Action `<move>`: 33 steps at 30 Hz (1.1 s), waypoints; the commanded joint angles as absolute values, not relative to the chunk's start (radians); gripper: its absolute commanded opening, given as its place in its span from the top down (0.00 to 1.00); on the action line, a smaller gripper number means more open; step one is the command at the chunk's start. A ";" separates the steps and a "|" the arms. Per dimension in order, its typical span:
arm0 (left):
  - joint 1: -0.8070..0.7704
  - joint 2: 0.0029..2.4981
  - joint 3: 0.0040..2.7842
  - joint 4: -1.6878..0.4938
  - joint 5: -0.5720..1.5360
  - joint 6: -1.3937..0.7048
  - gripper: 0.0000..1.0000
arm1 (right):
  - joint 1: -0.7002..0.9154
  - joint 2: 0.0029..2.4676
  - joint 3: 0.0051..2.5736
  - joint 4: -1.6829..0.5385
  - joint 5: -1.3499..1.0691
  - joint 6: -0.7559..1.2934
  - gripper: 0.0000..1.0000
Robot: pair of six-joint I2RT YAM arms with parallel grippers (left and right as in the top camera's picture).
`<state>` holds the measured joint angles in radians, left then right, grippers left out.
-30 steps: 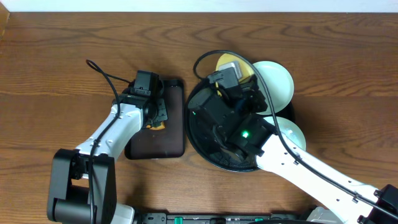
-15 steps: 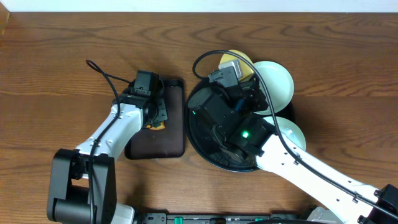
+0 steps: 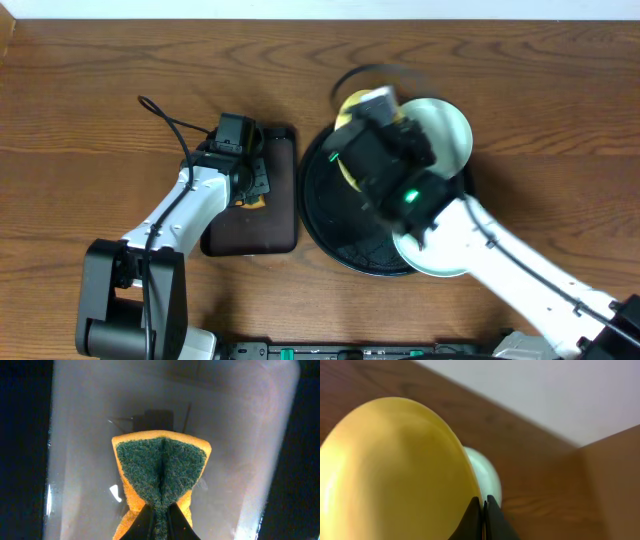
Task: Clean dirty plates on tray and stack at the side
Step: 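Lift the yellow plate by its rim with the right gripper, then carry the yellow plate right and set it on the table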
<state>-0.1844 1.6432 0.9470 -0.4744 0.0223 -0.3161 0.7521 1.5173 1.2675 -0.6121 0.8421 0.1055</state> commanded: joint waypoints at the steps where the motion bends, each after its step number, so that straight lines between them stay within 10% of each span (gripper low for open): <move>1: -0.183 1.648 0.945 -0.478 0.006 -0.307 0.92 | 0.569 1.463 1.282 -0.620 0.436 0.203 0.99; 8: -0.183 1.648 0.945 -0.478 0.007 -0.307 0.92 | 0.057 1.438 1.282 -0.620 -0.115 0.233 0.99; 17: -0.183 1.648 0.945 -0.480 0.007 -0.307 0.92 | -0.595 1.460 1.280 -0.618 -0.199 0.300 0.99; 33: -0.183 1.648 0.945 -0.480 0.007 -0.307 0.92 | -0.725 1.749 1.230 -0.617 -0.215 0.229 0.99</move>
